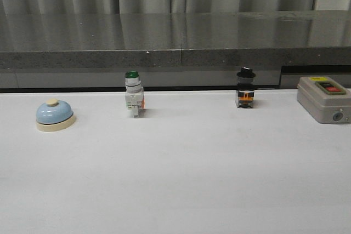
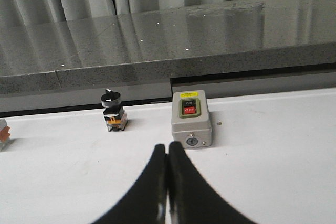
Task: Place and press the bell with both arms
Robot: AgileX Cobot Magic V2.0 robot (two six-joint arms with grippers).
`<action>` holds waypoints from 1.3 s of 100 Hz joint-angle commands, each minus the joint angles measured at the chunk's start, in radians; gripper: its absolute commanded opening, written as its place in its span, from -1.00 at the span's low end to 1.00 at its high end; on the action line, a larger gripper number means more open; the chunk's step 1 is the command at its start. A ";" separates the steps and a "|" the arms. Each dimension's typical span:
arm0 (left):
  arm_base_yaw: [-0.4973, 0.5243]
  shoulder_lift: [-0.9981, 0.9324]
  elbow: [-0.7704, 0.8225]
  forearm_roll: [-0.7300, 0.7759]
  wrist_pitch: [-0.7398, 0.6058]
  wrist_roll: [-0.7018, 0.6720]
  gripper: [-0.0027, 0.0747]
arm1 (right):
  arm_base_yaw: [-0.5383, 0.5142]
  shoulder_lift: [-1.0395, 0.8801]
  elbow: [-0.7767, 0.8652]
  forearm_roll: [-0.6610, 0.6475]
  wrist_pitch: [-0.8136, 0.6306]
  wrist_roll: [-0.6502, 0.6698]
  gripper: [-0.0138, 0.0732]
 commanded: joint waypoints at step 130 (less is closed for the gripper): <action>0.002 0.567 -0.610 -0.051 0.306 -0.008 -0.99 | -0.008 -0.021 -0.019 -0.010 -0.086 -0.003 -0.83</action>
